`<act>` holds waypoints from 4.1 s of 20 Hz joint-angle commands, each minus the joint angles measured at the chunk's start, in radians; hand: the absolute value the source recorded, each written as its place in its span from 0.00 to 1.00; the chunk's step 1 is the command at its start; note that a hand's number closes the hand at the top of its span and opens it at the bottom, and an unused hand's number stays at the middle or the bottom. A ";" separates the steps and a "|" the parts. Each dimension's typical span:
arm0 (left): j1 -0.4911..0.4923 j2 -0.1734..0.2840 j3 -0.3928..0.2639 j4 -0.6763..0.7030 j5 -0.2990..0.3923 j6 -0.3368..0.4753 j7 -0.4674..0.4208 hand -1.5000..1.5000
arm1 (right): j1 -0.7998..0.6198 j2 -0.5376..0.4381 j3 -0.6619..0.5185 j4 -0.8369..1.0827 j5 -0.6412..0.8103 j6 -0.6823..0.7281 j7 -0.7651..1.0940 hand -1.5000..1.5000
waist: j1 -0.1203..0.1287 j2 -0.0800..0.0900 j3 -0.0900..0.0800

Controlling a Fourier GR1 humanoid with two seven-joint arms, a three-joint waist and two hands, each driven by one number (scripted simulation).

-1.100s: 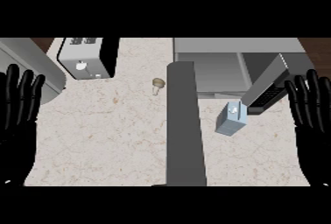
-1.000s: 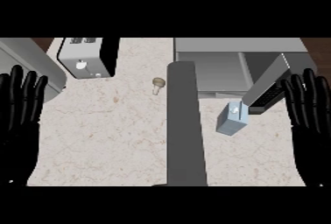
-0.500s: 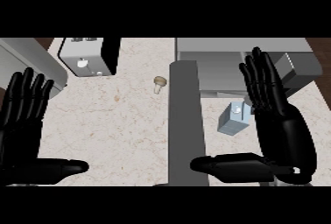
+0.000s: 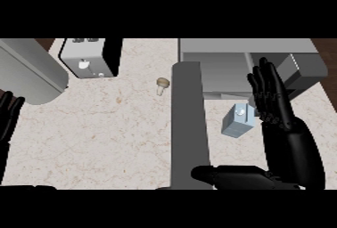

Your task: Pick up the milk, place it into the microwave and close the microwave

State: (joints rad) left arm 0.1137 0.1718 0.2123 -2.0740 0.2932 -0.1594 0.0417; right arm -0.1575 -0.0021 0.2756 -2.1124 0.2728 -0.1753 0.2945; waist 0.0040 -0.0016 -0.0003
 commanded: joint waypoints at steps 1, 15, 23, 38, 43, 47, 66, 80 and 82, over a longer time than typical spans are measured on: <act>0.046 0.003 0.036 -0.074 0.043 -0.015 0.048 0.00 | 0.017 -0.007 -0.041 0.041 0.021 -0.007 -0.031 0.00 | 0.001 0.001 0.000; 0.140 -0.020 0.152 -0.078 0.107 -0.142 -0.006 0.00 | 0.120 0.002 -0.072 0.280 -0.065 -0.062 -0.253 0.00 | 0.000 0.001 0.000; 0.227 -0.070 0.167 -0.105 0.124 -0.230 -0.035 0.00 | 0.116 -0.035 -0.216 0.486 -0.126 -0.041 -0.423 0.00 | 0.003 0.002 0.001; 0.191 -0.045 0.296 -0.056 0.195 -0.310 -0.009 0.00 | 0.104 -0.067 -0.359 0.901 -0.230 0.052 -0.775 0.00 | 0.002 0.002 0.001; 0.126 -0.023 0.291 -0.071 0.210 -0.280 0.084 0.00 | 0.037 -0.079 -0.368 0.988 -0.223 0.069 -0.822 0.00 | 0.000 0.002 0.001; 0.246 -0.100 0.318 -0.119 0.207 -0.372 -0.002 0.00 | 0.006 -0.084 -0.380 1.111 -0.200 0.052 -0.892 0.00 | 0.004 0.001 0.000; 0.134 -0.062 0.348 -0.077 0.232 -0.341 0.082 0.00 | -0.304 -0.113 -0.456 1.719 -0.135 -0.028 -1.348 1.00 | 0.012 0.006 0.002; 0.163 -0.111 0.342 -0.045 0.212 -0.395 0.046 0.00 | -0.375 -0.198 -0.469 1.817 -0.151 0.243 -1.456 1.00 | 0.012 0.006 0.001; 0.167 -0.078 0.363 -0.105 0.263 -0.364 0.095 0.00 | -0.370 -0.224 -0.460 1.817 -0.153 0.341 -1.461 1.00 | 0.015 0.006 0.002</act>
State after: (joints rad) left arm 0.2846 0.0925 0.5772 -2.1628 0.5507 -0.5369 0.1183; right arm -0.5126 -0.2384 -0.2081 -0.2931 0.1109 0.0429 -1.0845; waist 0.0227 0.0063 0.0020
